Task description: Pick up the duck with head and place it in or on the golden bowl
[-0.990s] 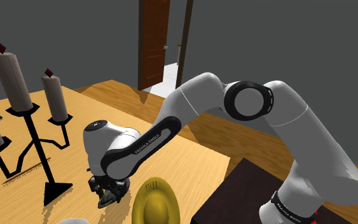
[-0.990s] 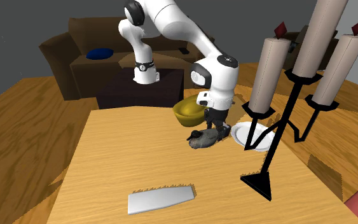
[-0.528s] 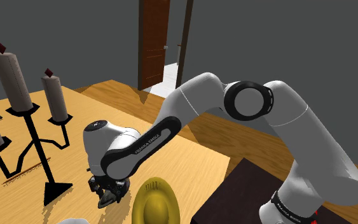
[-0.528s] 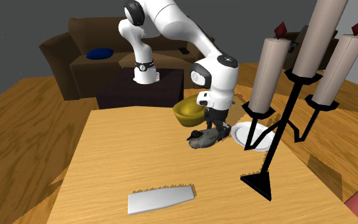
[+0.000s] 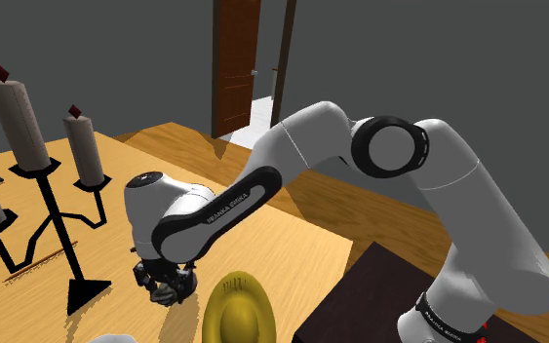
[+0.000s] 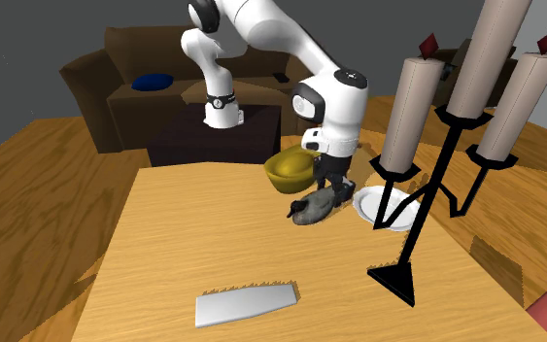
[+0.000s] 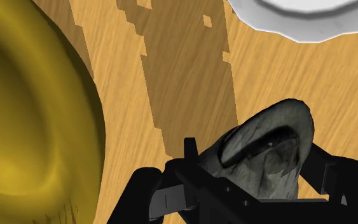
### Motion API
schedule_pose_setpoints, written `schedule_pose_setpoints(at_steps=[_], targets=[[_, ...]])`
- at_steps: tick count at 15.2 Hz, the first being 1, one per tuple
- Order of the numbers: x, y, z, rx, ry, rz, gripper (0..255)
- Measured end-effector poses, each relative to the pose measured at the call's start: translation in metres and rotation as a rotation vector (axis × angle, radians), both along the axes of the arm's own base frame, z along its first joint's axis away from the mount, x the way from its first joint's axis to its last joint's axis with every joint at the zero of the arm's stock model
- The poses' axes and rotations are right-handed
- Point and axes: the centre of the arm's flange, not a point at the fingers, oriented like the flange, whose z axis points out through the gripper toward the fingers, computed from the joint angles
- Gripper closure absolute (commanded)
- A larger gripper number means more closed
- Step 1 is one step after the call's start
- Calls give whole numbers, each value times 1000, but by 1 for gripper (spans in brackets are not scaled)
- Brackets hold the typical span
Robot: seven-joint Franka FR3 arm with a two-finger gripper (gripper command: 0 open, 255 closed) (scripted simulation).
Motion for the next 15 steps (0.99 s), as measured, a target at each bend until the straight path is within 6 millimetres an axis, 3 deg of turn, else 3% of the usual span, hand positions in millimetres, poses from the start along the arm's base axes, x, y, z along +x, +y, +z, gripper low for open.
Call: schedule_pose_setpoints(at_steps=[15], targets=[[-1,-1,80,0,0,0,255]])
